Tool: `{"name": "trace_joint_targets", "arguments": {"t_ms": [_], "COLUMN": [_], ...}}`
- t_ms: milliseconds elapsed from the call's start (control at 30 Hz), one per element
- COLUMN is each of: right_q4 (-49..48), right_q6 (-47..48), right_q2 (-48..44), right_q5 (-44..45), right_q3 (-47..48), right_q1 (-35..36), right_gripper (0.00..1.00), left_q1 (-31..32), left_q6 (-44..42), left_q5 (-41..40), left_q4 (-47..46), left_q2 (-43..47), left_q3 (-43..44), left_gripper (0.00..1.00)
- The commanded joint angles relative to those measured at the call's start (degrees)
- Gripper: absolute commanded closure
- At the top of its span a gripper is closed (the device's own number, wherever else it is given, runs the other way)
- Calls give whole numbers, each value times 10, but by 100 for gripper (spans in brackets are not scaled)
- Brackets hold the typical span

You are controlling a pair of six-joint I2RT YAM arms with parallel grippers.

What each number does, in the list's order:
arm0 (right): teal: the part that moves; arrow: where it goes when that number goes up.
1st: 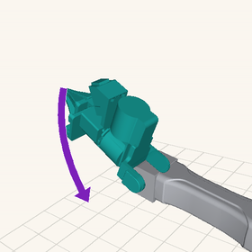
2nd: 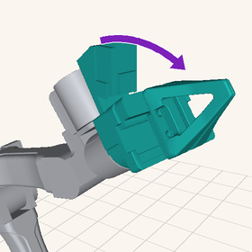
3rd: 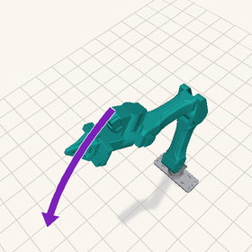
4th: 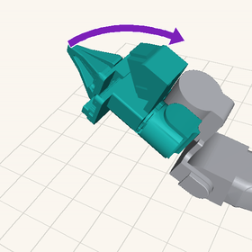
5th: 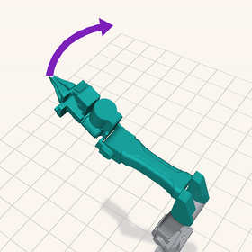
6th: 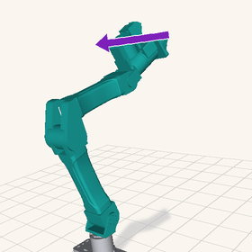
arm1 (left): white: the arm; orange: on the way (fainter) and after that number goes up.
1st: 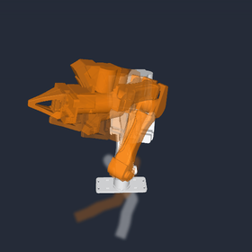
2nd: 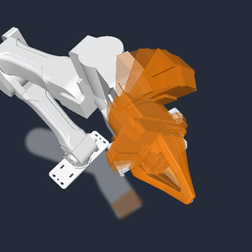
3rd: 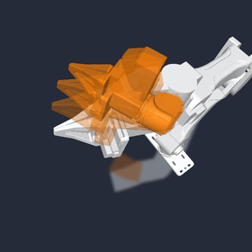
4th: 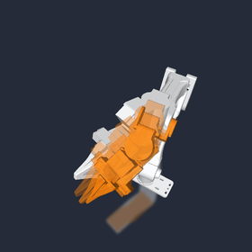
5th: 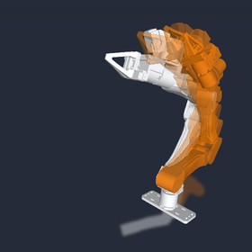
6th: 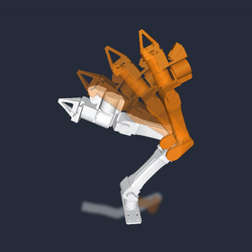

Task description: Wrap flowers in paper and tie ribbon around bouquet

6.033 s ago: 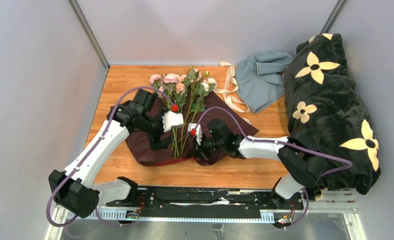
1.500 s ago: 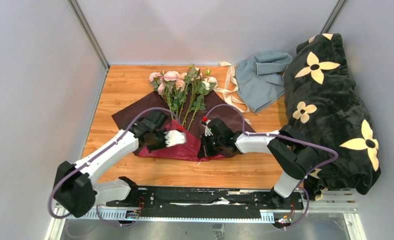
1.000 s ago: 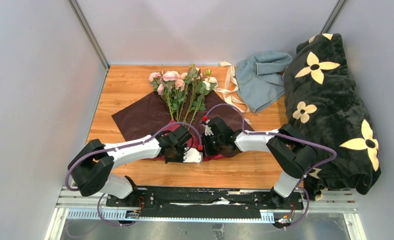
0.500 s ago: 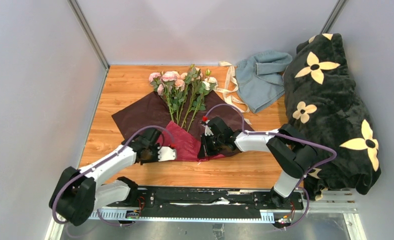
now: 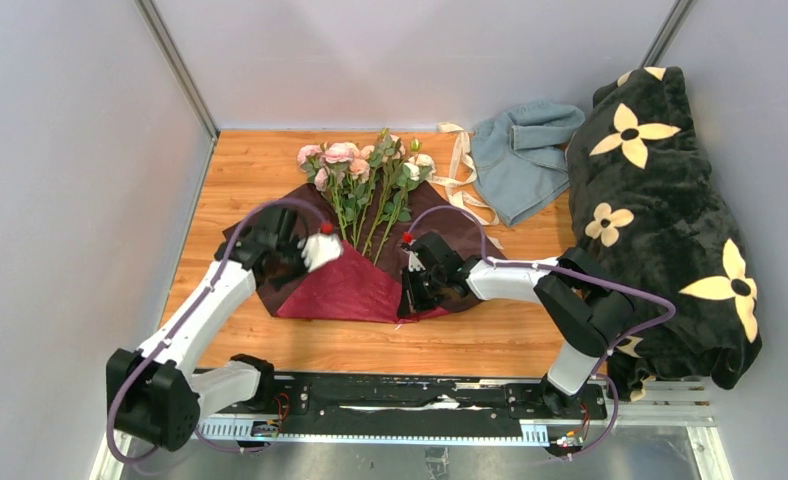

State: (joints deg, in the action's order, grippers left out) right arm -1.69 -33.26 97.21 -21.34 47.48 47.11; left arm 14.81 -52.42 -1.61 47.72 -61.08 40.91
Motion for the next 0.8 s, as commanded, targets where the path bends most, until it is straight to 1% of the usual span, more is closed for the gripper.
{"name": "trace_joint_targets", "arguments": {"t_ms": [0,100,200,333,400,500,600,767], "right_q4": [103,106,111,120,123,158,228,293], "right_q6": [14,-1,-18,-39,-52,-63,-56,-69], "right_q2": [11,7,4,4,-2,-25,-56,-144], "right_q5": [68,80,93,101,106,143,185,212], "right_q3": [-6,-1,4,7,0,-6,-15,-94], "right_q1": [5,7,13,22,21,21,17,-19], "right_gripper": [100,100,99,98,98,98,97,96], "left_q1": [80,123,138,145,145,145,145,145], "left_q6": [219,265,320,339,334,332,329,320], "left_q5": [124,208,242,211,189,161,153,163], "left_q4": [-9,-59,-111,-151,-152,-145,-141,-137], "left_q2": [-69,-128,-203,-288,-326,-363,-370,-359], "left_q3": [127,120,124,131,138,148,151,138], "left_gripper": [95,95,94,95,96,98,99,100]}}
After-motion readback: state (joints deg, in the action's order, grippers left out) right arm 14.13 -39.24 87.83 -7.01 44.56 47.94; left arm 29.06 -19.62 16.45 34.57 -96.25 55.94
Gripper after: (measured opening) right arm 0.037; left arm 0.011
